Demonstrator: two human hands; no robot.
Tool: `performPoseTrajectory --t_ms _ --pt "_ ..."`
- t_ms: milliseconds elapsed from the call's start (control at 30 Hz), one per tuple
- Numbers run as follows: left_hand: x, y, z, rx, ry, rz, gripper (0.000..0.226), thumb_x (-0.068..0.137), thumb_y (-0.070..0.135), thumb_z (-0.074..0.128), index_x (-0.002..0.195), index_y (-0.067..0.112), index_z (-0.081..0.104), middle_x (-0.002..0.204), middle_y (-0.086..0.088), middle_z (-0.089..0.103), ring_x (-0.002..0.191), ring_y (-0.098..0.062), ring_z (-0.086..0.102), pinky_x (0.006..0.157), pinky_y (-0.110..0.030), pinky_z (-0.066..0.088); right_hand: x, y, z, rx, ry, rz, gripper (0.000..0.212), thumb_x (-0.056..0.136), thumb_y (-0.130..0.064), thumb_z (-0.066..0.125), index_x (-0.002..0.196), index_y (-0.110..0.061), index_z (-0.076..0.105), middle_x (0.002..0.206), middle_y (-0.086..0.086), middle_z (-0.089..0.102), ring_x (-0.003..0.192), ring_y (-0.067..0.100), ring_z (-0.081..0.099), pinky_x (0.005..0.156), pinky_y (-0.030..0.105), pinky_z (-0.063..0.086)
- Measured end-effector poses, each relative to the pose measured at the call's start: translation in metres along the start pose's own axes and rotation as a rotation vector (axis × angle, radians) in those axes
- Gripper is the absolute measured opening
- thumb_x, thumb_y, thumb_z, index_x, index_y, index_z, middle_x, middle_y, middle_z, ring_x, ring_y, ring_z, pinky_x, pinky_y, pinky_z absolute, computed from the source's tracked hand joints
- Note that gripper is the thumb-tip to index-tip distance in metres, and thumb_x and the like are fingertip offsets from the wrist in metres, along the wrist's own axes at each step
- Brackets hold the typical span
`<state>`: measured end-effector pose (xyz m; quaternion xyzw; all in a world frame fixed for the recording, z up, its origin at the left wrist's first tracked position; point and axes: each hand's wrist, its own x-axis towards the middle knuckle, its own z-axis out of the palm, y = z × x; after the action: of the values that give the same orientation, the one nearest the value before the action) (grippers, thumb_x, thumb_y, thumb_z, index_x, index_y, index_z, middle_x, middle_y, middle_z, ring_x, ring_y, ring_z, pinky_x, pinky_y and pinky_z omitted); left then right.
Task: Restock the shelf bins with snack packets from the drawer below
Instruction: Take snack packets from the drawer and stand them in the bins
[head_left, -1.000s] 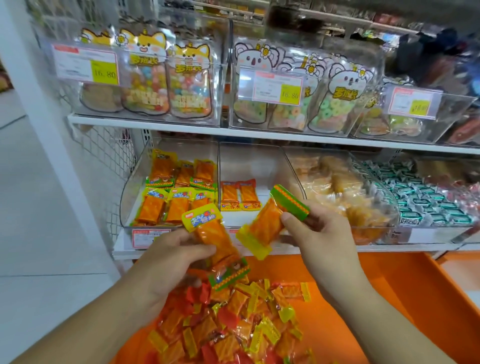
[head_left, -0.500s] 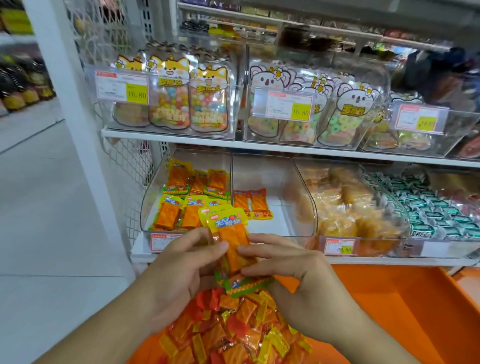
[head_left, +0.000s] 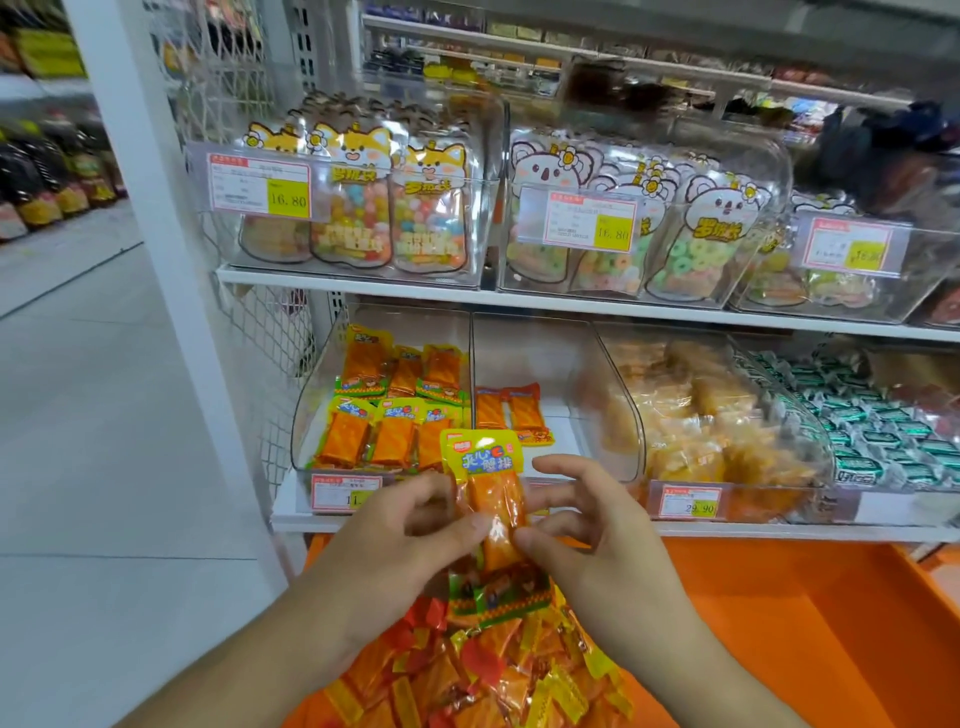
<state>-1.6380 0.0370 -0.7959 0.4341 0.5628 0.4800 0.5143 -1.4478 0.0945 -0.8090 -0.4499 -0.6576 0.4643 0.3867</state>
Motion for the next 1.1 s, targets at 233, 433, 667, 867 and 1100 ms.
performPoseTrajectory --t_ms 233,433,667,867,1100 --pt "0.001 -0.001 -0.011 0.141 0.064 -0.019 0.020 0.090 0.033 0.077 0.110 0.034 0.076 0.103 0.016 0.079 0.098 -0.002 0.074 0.096 -0.037 0.058 0.004 0.001 0.016 0.028 -0.046 0.039 0.050 0.085 -0.003 0.082 0.119 -0.036 0.063 0.101 -0.001 0.074 0.082 0.019 0.072 0.073 0.028 0.056" --pt "0.005 0.001 -0.021 0.118 0.118 -0.005 0.009 0.095 0.026 0.072 0.102 0.027 0.078 0.095 0.011 0.080 0.091 -0.005 0.076 0.093 -0.039 0.060 0.012 -0.011 0.029 -0.014 -0.076 0.012 0.049 0.087 -0.006 0.081 0.120 -0.035 0.059 0.095 -0.015 0.072 0.078 0.008 0.068 0.072 0.022 0.055" --pt "0.030 0.007 -0.039 0.183 0.160 0.029 0.018 0.091 0.028 0.077 0.108 0.030 0.075 0.101 0.013 0.079 0.095 -0.004 0.074 0.089 -0.034 0.061 0.040 -0.017 0.045 -0.090 -0.052 -0.047 0.050 0.087 -0.012 0.082 0.121 -0.041 0.058 0.096 -0.006 0.067 0.085 0.021 0.066 0.074 0.027 0.057" --pt "0.093 0.019 -0.074 0.324 0.444 0.073 0.046 0.085 0.025 0.084 0.123 0.023 0.059 0.104 0.007 0.071 0.086 -0.010 0.071 0.079 -0.031 0.060 0.078 -0.017 0.045 -0.594 -0.123 -0.271 0.064 0.099 -0.035 0.065 0.154 -0.044 0.034 0.150 -0.029 0.041 0.138 -0.010 0.036 0.116 0.022 0.037" --pt "0.187 0.017 -0.097 0.667 0.593 0.048 0.030 0.085 0.039 0.081 0.100 0.018 0.065 0.097 -0.003 0.071 0.092 -0.029 0.068 0.081 -0.038 0.056 0.094 0.007 0.044 -0.783 -0.258 -0.288 0.077 0.098 -0.023 0.060 0.161 -0.045 0.020 0.156 -0.037 0.011 0.145 -0.016 0.006 0.116 0.005 0.010"
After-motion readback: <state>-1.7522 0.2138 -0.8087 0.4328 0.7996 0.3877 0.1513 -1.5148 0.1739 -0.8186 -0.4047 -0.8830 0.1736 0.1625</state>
